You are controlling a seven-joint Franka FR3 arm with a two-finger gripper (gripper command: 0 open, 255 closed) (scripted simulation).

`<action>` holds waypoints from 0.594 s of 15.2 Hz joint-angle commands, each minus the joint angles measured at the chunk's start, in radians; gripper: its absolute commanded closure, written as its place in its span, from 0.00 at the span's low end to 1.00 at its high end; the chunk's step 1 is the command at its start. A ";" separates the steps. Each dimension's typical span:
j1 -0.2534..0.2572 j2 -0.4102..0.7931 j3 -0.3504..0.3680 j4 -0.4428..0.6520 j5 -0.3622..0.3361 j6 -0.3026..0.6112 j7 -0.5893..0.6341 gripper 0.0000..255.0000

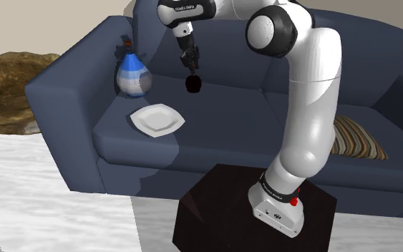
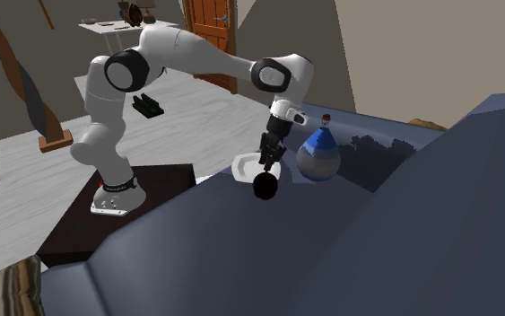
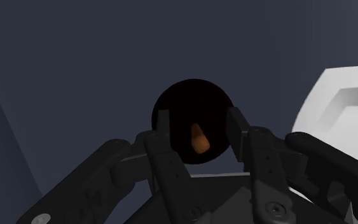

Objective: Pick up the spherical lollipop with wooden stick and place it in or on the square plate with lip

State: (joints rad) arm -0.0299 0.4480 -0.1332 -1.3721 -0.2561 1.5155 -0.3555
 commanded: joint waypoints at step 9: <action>0.143 -0.055 0.072 -0.018 0.033 -0.092 0.195 1.00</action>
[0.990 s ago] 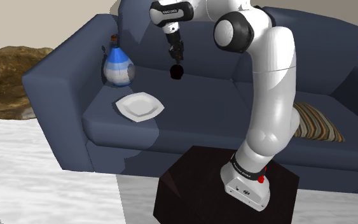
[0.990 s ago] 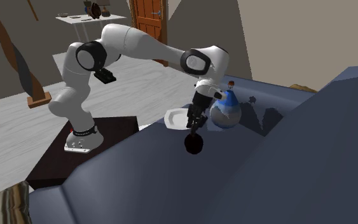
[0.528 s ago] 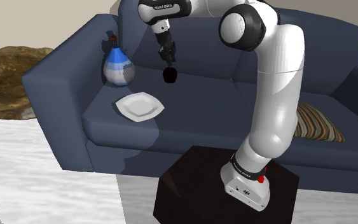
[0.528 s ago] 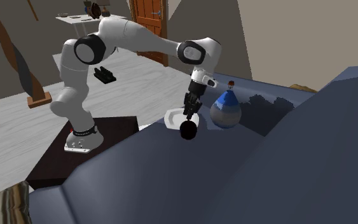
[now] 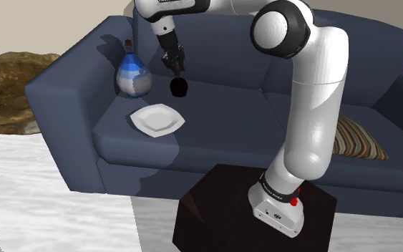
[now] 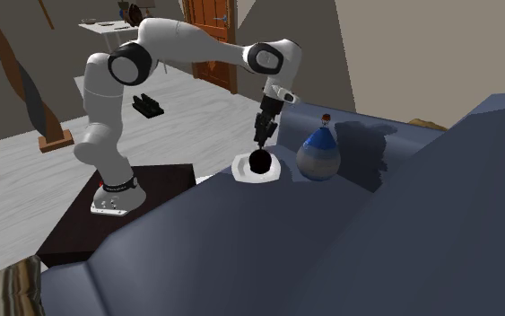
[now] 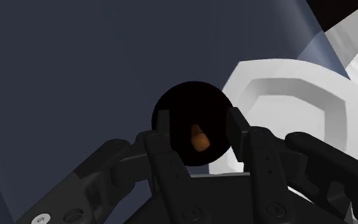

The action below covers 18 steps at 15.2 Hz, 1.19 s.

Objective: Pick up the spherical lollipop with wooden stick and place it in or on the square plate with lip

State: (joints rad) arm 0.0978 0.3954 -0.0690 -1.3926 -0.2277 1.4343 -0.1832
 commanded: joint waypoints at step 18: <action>0.121 0.033 0.067 -0.032 0.044 0.024 0.195 1.00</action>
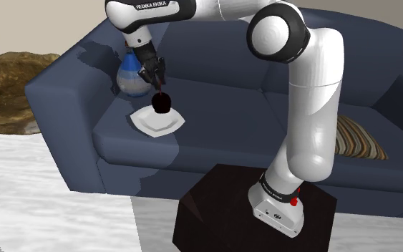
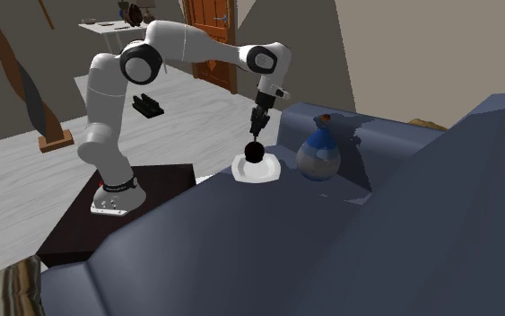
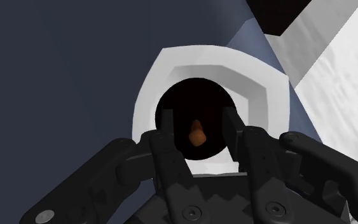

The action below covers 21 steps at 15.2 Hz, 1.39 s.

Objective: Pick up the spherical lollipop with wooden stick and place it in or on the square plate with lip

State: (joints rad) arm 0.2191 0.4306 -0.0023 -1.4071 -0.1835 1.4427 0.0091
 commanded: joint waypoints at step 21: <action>-0.005 0.029 0.001 -0.130 0.000 0.158 0.026 0.00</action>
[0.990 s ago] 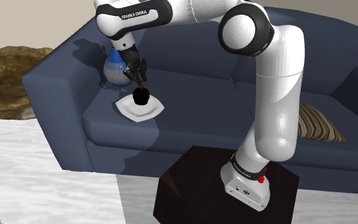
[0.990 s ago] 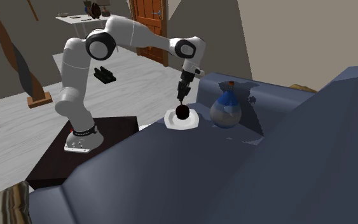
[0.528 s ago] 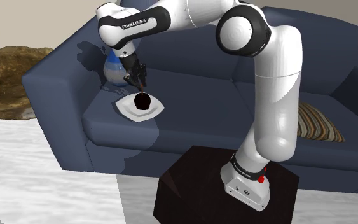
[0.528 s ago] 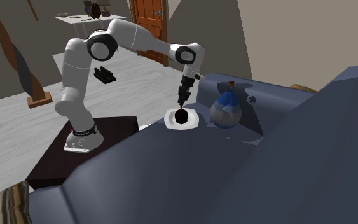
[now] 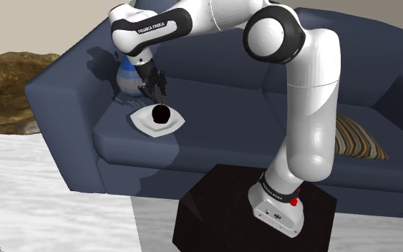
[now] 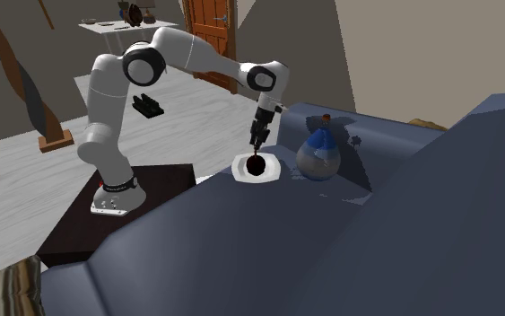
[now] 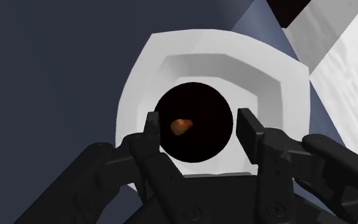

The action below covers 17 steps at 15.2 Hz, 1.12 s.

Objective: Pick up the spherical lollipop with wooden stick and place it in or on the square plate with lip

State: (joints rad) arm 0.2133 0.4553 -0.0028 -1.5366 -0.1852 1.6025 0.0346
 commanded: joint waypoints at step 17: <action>0.015 0.051 0.005 0.188 0.005 -0.144 -0.009 0.00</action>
